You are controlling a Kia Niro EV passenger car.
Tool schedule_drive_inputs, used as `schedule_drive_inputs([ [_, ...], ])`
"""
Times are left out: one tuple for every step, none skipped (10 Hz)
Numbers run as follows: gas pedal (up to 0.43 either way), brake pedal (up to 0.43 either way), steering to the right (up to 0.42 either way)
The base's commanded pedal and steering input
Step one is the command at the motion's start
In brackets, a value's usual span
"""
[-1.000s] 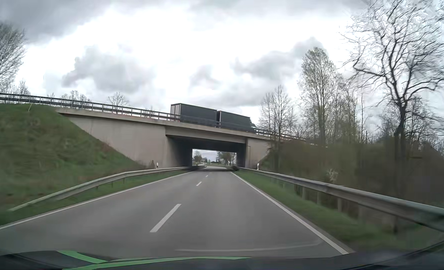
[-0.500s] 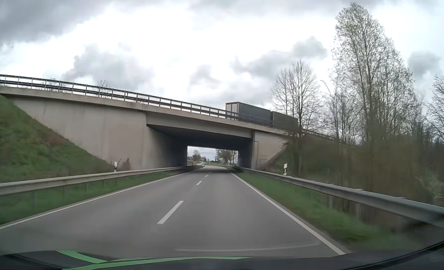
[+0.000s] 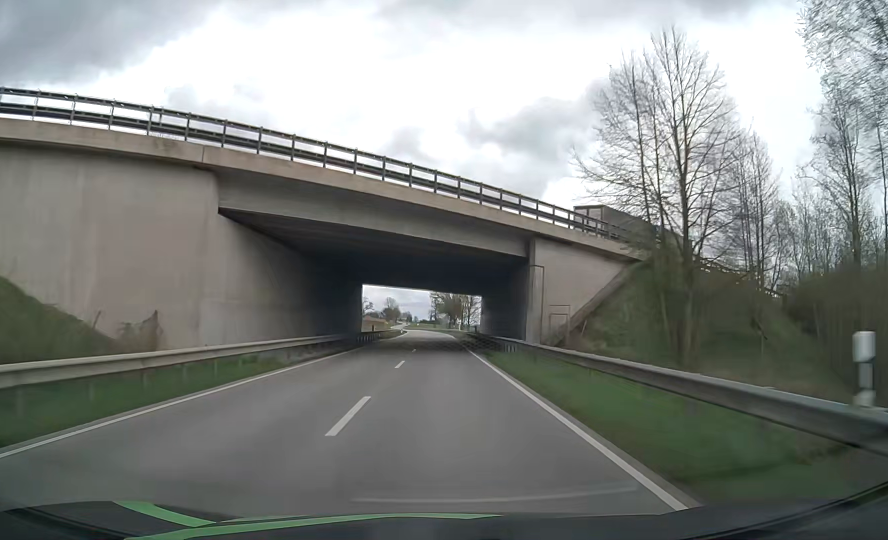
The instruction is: Follow the waypoints while adhering to traffic rules and regulations
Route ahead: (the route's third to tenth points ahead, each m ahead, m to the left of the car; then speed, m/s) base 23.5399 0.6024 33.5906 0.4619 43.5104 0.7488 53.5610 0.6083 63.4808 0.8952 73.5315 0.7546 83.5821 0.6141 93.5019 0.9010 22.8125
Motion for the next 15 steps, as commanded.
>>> schedule_drive_inputs([
  [0.287, 0.000, 0.001],
  [0.287, 0.000, 0.001],
  [0.287, 0.000, 0.001],
  [0.287, 0.000, 0.001],
  [0.287, 0.000, 0.001],
  [0.287, 0.000, 0.001],
  [0.287, 0.000, 0.001],
  [0.280, 0.000, 0.001],
  [0.280, 0.000, 0.001],
  [0.268, 0.000, 0.001],
  [0.260, 0.000, 0.001],
  [0.248, 0.000, 0.001],
  [0.240, 0.000, 0.002],
  [0.240, 0.000, 0.002],
  [0.240, 0.000, 0.002],
])
